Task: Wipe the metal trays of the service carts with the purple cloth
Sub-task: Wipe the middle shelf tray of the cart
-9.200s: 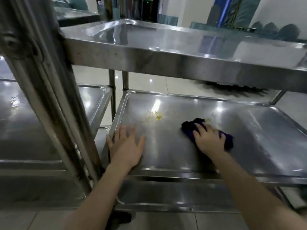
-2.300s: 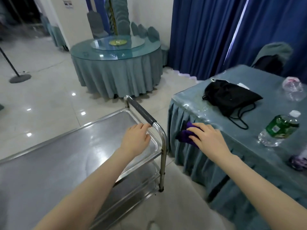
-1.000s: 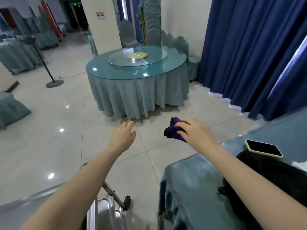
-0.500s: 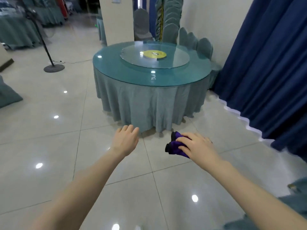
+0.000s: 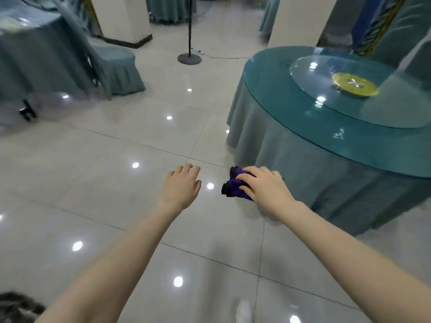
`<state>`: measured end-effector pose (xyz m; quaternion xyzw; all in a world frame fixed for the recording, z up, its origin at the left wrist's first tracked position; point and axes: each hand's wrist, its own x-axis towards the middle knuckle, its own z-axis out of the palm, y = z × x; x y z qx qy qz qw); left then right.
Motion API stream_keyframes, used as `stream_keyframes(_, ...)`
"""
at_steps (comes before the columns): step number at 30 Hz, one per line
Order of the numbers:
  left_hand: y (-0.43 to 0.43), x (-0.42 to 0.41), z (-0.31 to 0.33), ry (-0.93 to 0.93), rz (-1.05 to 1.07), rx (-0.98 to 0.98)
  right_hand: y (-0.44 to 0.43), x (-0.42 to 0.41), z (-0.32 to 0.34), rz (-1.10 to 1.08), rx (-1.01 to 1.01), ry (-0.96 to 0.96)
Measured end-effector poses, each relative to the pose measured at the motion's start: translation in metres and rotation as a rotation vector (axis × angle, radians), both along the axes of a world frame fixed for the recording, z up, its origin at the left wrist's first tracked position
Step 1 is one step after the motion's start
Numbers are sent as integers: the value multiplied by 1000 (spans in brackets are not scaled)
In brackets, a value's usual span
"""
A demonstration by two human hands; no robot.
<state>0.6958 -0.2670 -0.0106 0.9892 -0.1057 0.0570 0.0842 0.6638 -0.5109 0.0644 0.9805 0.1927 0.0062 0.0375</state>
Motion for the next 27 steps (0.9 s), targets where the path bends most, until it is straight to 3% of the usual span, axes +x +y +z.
stream_keyframes(5,78,29,7,-6,291,37,88,109,-8,301,44,13)
stream_keyframes(11,168,1,15,22,715,51,226,186,-10,716,61,7)
stream_keyframes(18,262,-98,1,67,1173,74,415,165,-26,1245,47,56)
stream_keyframes(27,330,-200,5,32,1718,-34,607,95,-32,1711,36,110)
